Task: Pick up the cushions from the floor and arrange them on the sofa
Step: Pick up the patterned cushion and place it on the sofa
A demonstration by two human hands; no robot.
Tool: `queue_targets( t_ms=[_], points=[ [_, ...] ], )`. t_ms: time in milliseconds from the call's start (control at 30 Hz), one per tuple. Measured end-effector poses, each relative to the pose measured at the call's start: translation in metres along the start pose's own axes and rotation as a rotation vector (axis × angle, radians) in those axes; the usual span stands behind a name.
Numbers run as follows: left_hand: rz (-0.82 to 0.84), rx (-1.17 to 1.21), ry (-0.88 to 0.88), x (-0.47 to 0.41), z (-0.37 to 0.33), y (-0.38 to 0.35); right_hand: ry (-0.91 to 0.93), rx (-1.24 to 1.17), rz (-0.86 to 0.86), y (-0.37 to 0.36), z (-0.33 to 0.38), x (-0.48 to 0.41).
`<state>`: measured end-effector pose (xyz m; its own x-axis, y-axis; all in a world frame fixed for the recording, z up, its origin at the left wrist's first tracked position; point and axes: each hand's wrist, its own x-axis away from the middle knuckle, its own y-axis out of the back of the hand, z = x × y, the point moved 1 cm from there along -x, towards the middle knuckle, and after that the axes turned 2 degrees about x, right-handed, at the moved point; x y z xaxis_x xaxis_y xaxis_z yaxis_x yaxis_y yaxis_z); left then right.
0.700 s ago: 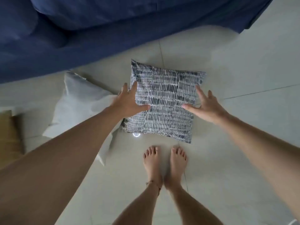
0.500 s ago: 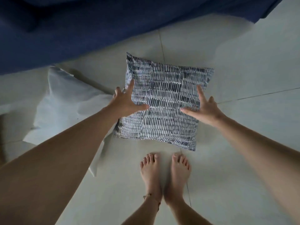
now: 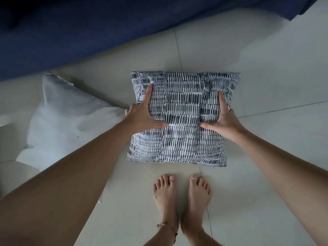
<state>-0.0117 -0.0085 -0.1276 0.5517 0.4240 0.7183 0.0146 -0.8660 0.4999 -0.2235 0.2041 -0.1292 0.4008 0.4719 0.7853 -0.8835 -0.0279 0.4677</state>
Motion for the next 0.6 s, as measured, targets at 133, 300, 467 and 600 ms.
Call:
queue_targets(
  t_ms=[133,300,467,600],
  points=[
    [0.002,0.050,-0.033,0.020,-0.023,0.014,0.053,0.047,-0.045,0.026,0.014,0.022],
    [-0.068,0.079,-0.082,0.062,-0.067,0.060,0.092,0.101,-0.080,0.085,0.052,0.071],
    [-0.110,0.121,-0.110,0.122,-0.120,0.112,0.128,0.172,-0.121,0.152,0.094,0.138],
    [-0.125,0.105,-0.106,0.180,-0.170,0.159,0.157,0.215,-0.141,0.203,0.132,0.200]
  ],
)
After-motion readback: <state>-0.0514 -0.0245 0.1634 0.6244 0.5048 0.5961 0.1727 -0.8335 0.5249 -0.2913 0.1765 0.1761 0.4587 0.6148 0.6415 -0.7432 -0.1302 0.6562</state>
